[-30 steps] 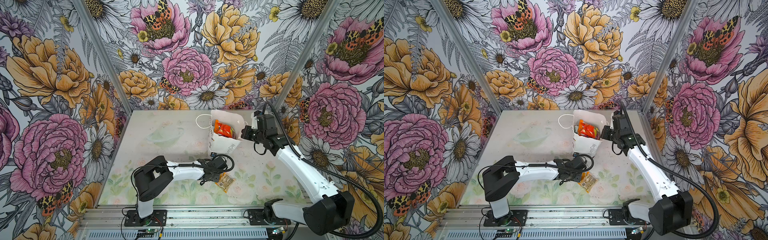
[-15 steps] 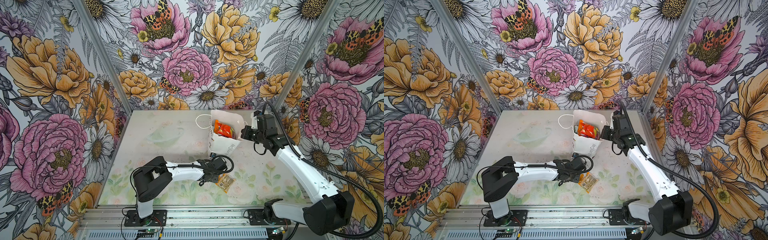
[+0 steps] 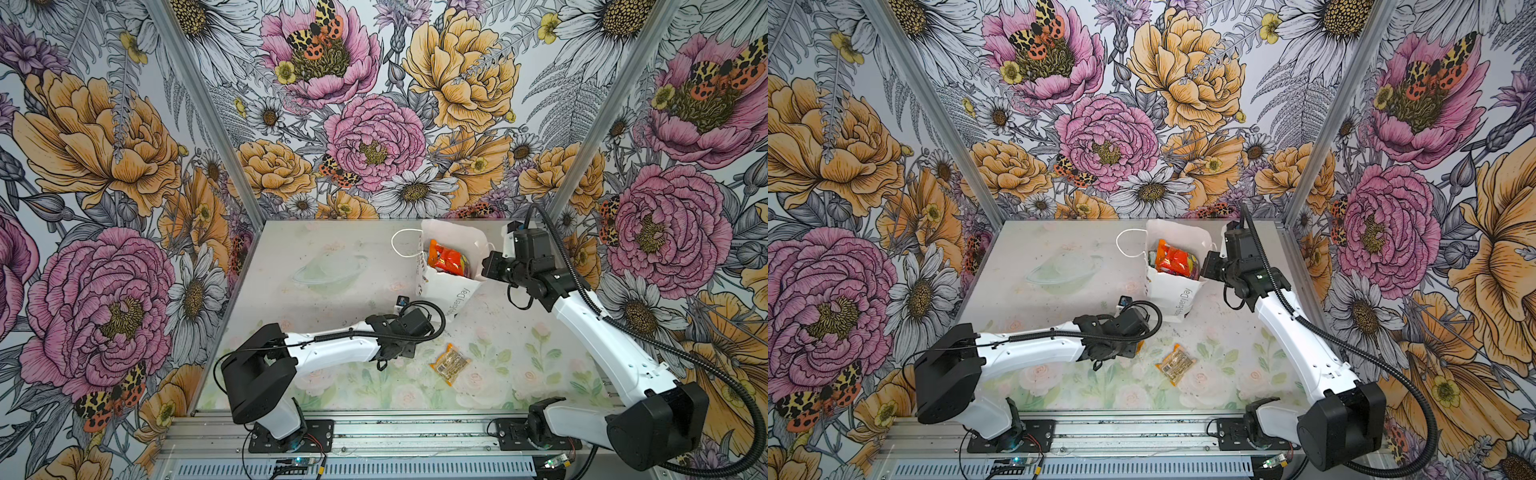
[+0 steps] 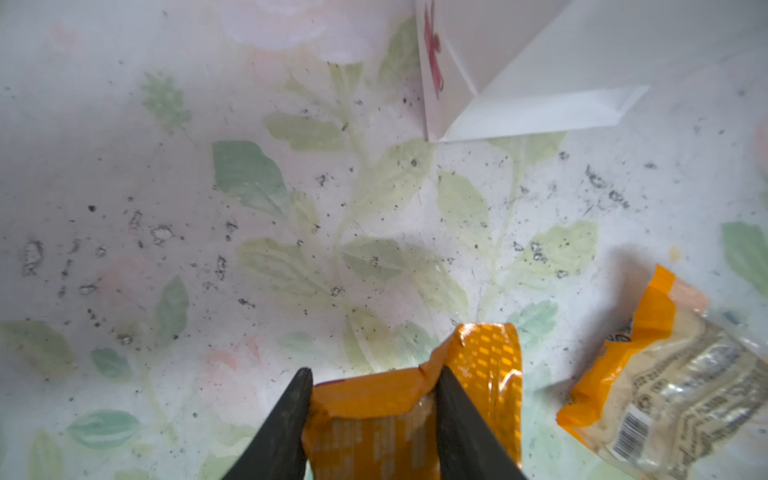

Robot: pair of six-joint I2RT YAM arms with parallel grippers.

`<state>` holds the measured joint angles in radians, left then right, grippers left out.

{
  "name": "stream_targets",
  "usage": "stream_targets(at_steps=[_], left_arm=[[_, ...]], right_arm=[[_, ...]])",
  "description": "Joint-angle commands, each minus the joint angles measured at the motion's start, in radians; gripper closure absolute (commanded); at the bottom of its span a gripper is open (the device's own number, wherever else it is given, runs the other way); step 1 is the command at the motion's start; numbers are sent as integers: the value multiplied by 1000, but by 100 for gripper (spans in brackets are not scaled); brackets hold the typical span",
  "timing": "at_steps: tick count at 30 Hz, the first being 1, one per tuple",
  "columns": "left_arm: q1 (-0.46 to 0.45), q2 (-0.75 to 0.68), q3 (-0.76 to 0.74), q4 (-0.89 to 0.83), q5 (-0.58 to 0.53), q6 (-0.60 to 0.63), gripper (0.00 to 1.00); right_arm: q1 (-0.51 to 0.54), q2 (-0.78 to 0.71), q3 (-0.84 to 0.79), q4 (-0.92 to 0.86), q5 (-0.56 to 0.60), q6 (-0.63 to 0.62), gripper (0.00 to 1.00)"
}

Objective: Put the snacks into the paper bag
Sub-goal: 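Lift the orange snack with the left gripper and lower it into the bag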

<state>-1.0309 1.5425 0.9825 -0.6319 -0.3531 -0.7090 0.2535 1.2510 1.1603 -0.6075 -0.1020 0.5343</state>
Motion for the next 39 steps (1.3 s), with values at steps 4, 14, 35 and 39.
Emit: stream_targets(at_steps=[4,14,35,39], left_arm=[[82,-175,-33,-3,-37,5,55],[287,-402,-26,-21,-15,98,56],[219,-158,644,-38,42,360,56],[208,-56,759,-47,74,374,57]], right_arm=[[-5,0,4,-23,-9,3,100],[-4,-3,2,-23,-12,6,100],[1,1,17,-23,-21,0,100],[0,3,19,-21,-24,4,100]])
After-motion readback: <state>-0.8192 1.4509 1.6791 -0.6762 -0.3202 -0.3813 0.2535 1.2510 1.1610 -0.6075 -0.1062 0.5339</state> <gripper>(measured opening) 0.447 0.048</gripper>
